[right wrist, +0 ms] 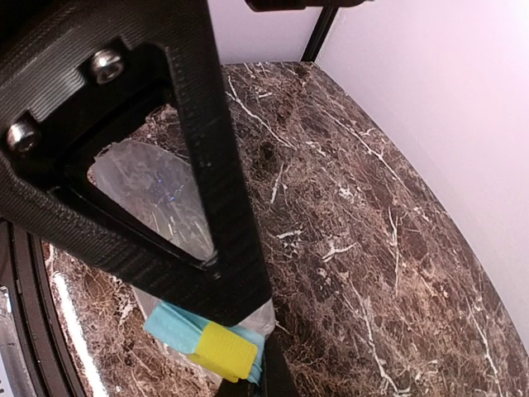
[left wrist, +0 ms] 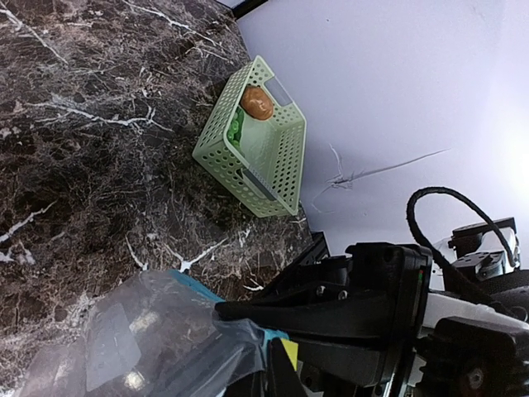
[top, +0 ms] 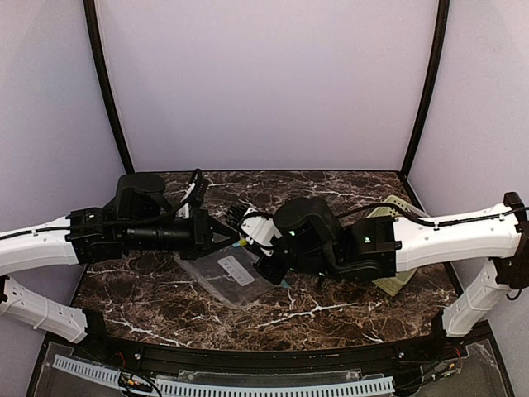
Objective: Place the food in the zip-top bag and seal the zipper
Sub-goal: Pass from the left arm to the right, then pass from the right arm to the left
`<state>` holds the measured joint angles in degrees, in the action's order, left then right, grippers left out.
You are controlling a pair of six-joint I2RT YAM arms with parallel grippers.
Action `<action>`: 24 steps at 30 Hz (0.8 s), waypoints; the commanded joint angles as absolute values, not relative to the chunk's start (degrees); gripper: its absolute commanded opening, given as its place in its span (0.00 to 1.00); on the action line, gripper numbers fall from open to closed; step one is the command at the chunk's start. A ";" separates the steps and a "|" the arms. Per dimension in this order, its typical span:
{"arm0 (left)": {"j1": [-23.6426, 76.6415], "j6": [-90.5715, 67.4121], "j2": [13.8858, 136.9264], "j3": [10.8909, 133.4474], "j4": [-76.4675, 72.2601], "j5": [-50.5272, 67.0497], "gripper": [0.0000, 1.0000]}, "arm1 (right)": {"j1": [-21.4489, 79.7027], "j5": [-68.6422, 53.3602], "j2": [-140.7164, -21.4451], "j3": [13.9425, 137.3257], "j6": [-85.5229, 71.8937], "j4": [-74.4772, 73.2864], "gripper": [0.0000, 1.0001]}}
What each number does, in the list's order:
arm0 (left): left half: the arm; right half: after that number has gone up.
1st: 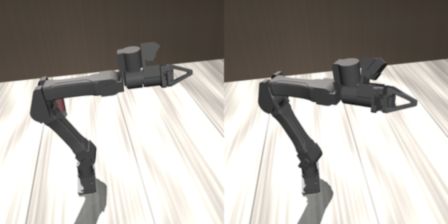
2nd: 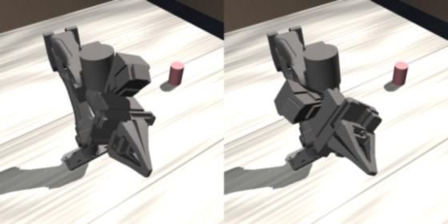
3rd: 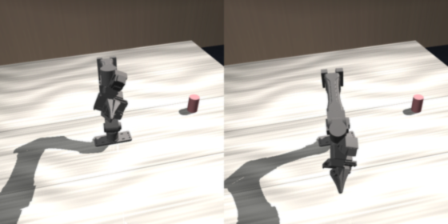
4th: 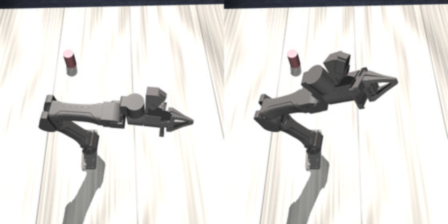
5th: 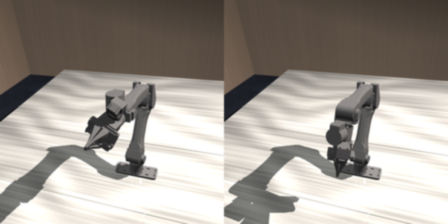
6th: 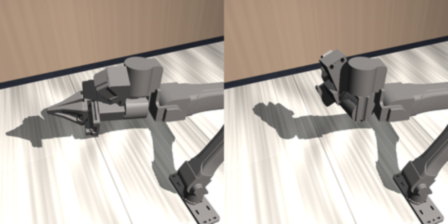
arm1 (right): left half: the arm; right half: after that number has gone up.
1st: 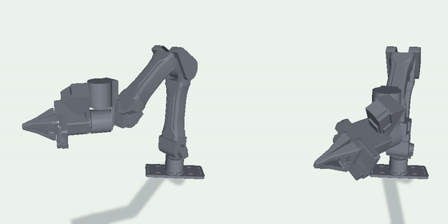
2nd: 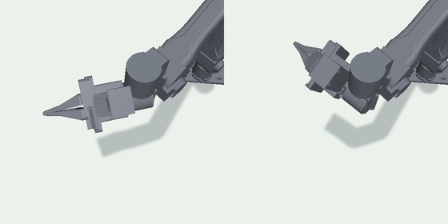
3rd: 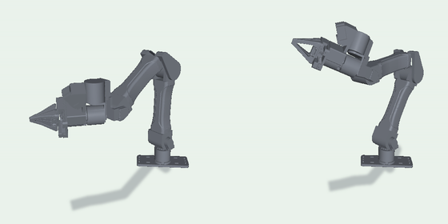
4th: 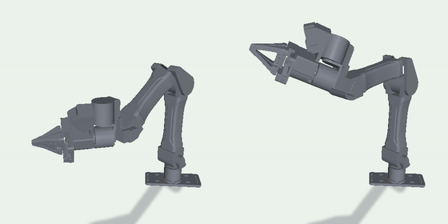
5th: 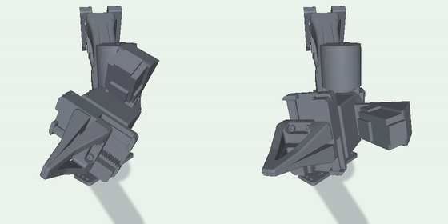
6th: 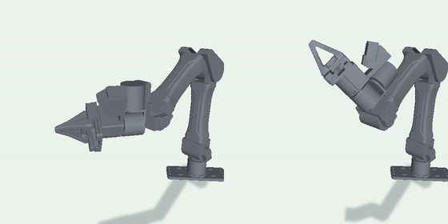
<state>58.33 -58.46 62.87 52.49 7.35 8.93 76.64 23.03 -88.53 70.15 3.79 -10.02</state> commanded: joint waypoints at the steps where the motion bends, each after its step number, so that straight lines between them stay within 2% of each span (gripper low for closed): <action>1: 58.54 -55.69 61.31 54.41 11.33 8.63 0.08 | 76.21 23.49 -87.79 71.92 3.78 -6.60 0.00; 3: 58.54 -53.55 60.55 55.20 13.07 7.13 0.25 | 76.13 22.47 -87.18 71.74 2.90 -7.50 0.00; 4: 58.54 -51.38 59.74 55.94 14.14 6.47 0.39 | 75.99 21.81 -86.85 71.62 1.85 -8.20 0.00; 8: 58.54 -41.53 56.28 58.98 18.22 1.11 0.65 | 74.77 15.18 -84.75 71.16 -2.69 -11.49 0.00; 10: 58.55 -35.24 54.36 59.83 19.55 -1.73 0.70 | 73.59 10.79 -83.50 70.83 -5.08 -12.86 0.00; 14: 58.58 -22.90 52.05 59.85 20.30 -0.53 0.72 | 69.80 -2.76 -80.52 70.13 -9.55 -14.55 0.00; 19: 58.58 -12.70 54.76 62.10 20.36 10.59 0.73 | 66.07 -17.16 -79.14 70.55 -12.81 -15.95 0.00; 24: 58.56 -7.36 58.94 65.89 20.33 16.83 0.73 | 64.36 -24.69 -79.78 72.06 -14.68 -19.21 0.00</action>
<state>58.39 -15.59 56.64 62.85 18.63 10.00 65.19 -14.17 -79.55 70.39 -11.64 -15.97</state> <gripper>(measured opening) 0.729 0.008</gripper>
